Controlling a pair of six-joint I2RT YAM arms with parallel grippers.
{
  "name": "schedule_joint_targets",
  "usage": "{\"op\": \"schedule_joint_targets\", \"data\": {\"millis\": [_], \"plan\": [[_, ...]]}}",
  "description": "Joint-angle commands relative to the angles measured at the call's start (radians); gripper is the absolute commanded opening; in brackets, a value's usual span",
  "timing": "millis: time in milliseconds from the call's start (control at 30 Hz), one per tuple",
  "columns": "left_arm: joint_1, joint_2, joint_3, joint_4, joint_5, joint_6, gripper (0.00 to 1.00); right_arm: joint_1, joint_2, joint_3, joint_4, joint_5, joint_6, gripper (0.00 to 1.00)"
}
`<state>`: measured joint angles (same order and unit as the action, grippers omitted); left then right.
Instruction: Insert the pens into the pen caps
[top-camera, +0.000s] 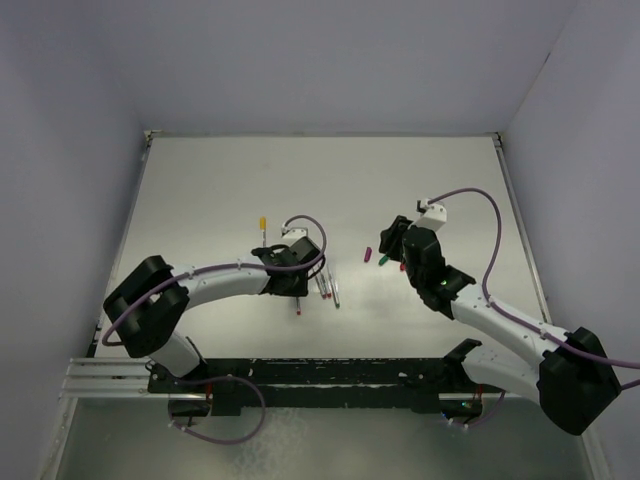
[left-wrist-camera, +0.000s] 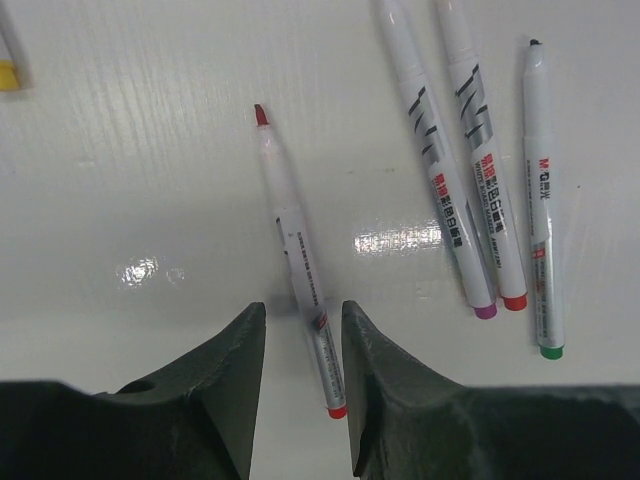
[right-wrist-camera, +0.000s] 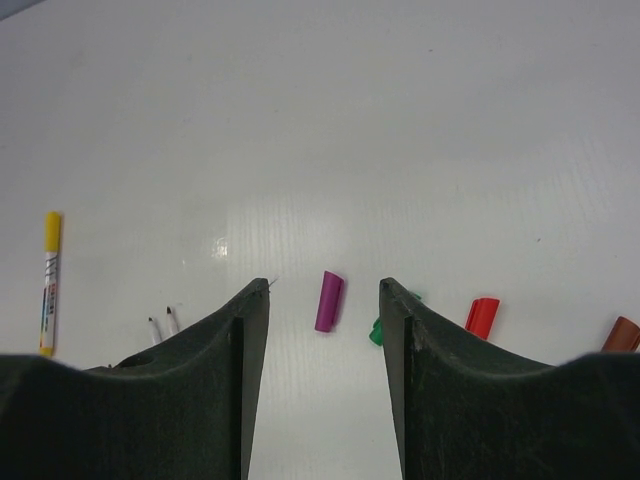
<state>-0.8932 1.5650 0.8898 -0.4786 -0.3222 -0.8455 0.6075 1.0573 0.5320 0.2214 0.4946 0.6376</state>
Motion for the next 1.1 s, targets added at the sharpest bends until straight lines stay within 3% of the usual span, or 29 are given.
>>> {"op": "schedule_joint_targets", "data": {"millis": [0,467,1067], "plan": [[0.003,0.025,0.016,0.018,0.024,0.014,0.39,-0.003,-0.016,-0.006,0.021,-0.008,0.015,0.5],[0.038,0.083,0.031,-0.06,0.095,0.044,0.37,-0.003,-0.031,-0.01,0.019,-0.027,0.031,0.5],[0.051,0.196,0.073,-0.103,0.163,0.115,0.15,-0.003,-0.08,0.014,-0.029,0.021,0.024,0.5]]}}
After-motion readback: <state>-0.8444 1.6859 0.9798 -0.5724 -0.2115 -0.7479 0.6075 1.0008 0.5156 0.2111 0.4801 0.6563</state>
